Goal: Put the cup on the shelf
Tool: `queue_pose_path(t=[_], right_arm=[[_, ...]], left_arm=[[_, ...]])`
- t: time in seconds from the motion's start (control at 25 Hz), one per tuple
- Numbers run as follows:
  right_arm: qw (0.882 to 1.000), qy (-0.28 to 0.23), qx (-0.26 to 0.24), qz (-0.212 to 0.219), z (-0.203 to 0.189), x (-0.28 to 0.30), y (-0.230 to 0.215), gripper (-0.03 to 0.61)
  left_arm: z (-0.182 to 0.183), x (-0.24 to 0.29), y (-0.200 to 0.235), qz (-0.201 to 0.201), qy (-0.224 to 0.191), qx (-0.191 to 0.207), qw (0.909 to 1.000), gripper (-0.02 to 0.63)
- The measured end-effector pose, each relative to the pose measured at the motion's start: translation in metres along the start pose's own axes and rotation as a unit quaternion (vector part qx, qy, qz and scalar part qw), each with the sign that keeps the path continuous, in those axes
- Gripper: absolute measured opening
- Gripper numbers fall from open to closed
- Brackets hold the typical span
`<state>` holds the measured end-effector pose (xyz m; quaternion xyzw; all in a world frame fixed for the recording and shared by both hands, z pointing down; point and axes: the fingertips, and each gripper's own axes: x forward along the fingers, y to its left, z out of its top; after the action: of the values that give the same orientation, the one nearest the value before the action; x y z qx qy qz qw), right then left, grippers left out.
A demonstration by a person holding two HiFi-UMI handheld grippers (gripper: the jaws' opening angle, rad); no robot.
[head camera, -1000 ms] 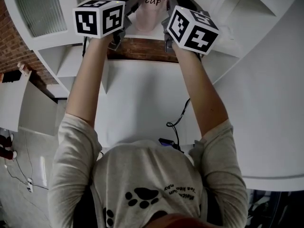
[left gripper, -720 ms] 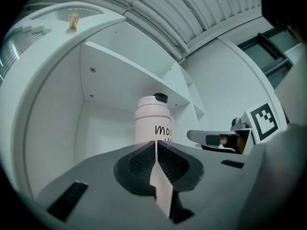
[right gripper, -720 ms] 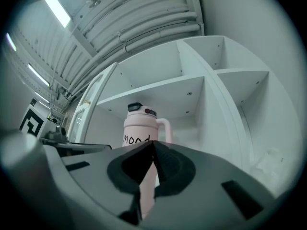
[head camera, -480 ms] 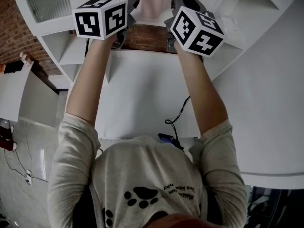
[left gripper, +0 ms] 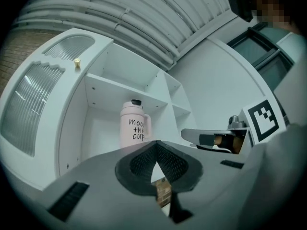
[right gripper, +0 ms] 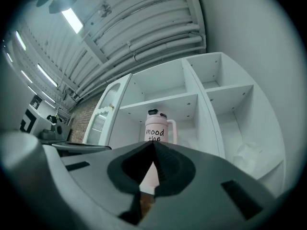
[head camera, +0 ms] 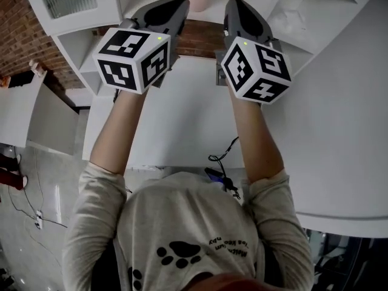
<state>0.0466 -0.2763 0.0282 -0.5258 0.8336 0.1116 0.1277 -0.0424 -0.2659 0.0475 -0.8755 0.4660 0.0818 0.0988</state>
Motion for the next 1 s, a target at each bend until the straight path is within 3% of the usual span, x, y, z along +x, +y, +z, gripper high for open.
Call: queue_pose_path(t=[0.44,1.0], right_arm=[[0.999,0.033,-0.039,-0.008,-0.050,-0.070,0.032,0.009],[0.994,0.105,-0.017,-0.003,-0.128,-0.135,0.048,0.009]], left_arm=[[-0.060,-0.057,-0.038,0.032,0.031,0.040,0.9982,0.009],[-0.133,-0.114,-0.074,0.042,0.083,0.006,0.9957,0.008]])
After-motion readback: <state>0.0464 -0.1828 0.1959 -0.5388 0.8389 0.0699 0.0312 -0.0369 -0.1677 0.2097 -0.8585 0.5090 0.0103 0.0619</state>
